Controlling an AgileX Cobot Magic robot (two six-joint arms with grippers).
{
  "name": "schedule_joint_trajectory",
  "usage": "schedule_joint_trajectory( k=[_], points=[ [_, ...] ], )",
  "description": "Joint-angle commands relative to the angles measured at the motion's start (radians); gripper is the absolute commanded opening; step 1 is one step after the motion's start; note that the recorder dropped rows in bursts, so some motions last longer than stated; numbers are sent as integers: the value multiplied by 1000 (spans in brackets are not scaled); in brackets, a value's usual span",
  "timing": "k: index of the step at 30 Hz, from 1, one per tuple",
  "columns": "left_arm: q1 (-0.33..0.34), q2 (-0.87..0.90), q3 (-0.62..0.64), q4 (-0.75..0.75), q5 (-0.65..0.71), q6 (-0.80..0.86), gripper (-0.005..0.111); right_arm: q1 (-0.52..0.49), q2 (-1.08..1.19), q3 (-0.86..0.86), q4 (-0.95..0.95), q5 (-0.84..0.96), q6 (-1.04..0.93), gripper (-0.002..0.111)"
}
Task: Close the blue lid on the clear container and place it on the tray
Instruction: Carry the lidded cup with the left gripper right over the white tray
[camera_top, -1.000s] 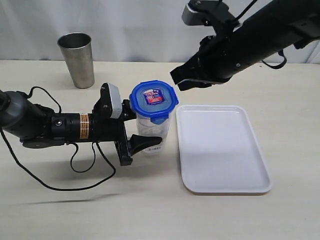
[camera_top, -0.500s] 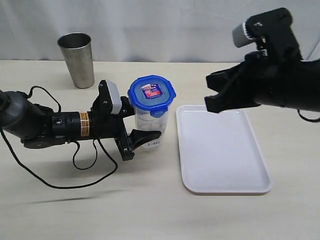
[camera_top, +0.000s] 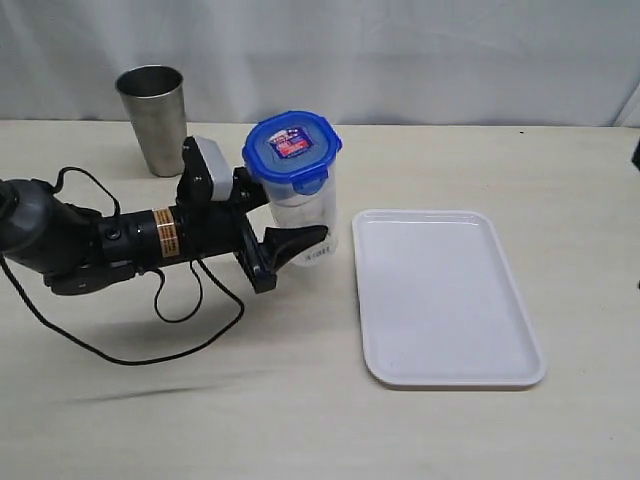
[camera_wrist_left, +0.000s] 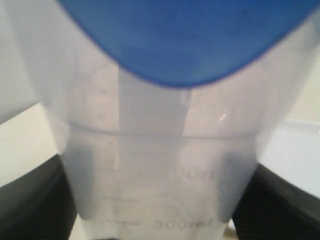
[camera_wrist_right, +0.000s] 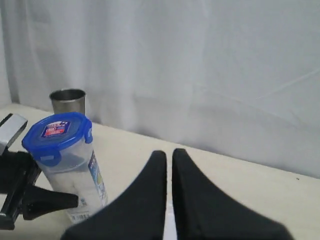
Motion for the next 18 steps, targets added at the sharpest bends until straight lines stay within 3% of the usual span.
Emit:
schedule_joint_trajectory(
  k=[1,5,10,15,18],
  points=[
    [-2,-91,-4,-13,-51,-125,0,2,-114,31,0,-25,60,5],
    [-2,-181,-4,73,68,-316,0,2,-136,62,0,-26,103,5],
    [-14,-197,-31,236,89,-558,0,2,-136,111,0,-26,124,5],
    [-90,-197,-70,303,199,-592,0,2,-136,129,0,-26,124,5],
    [-134,-197,-90,293,191,-559,0,2,-136,129,0,-26,124,5]
  ],
)
